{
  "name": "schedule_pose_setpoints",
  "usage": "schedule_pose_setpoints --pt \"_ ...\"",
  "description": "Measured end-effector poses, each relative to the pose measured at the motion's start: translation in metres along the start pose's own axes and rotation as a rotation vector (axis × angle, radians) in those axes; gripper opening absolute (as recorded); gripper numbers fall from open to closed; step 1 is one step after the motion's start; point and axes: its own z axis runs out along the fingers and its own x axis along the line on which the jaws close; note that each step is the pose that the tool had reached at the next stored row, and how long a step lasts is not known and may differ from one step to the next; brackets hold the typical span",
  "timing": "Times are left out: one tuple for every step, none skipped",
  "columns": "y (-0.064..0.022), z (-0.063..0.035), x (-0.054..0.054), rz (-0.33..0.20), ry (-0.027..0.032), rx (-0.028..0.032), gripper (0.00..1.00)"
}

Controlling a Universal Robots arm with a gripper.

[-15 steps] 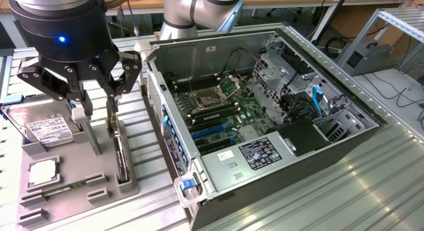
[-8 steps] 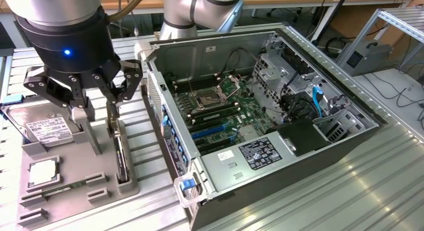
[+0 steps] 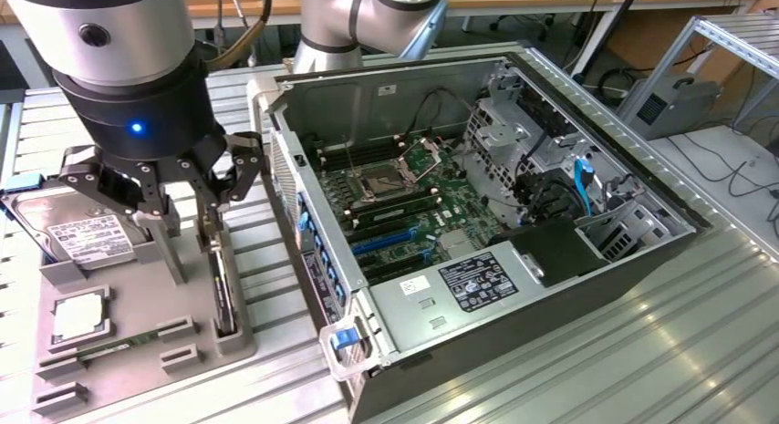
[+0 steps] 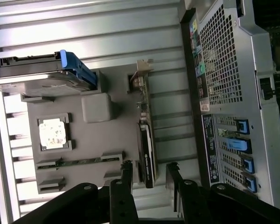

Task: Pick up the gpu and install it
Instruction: 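Pick up the gpu and move the gpu toward the slot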

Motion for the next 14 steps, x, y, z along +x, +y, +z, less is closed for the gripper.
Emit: schedule_pose_setpoints --pt "-0.0001 0.0027 0.000 0.000 0.0000 0.0000 0.42" --pt "-0.0003 0.0054 0.000 0.000 0.0000 -0.0001 0.42" --pt "-0.0003 0.0066 0.000 0.000 0.0000 0.0000 0.42" --pt "-0.0004 0.0081 0.000 0.000 -0.0001 -0.0001 0.42" --pt "-0.0004 0.0102 0.000 0.000 -0.0001 -0.0001 0.42" --pt "-0.0004 0.0118 0.000 0.000 0.0000 0.0000 0.42" --pt "-0.0005 0.0134 0.000 0.000 0.0000 0.0000 0.42" --pt "-0.0005 0.0144 0.000 0.000 0.0000 -0.0001 0.42" --pt "-0.0005 0.0153 0.000 0.000 0.0000 -0.0001 0.42" --pt "-0.0006 0.0165 0.000 0.000 0.0000 -0.0001 0.42" --pt "-0.0006 0.0175 0.000 0.000 0.0000 0.0000 0.42" --pt "-0.0006 0.0183 0.000 0.000 0.0000 0.0000 0.42" --pt "-0.0006 0.0188 0.000 0.000 0.0001 0.0001 0.42" --pt "-0.0006 0.0196 0.001 0.000 0.0000 0.0000 0.42"
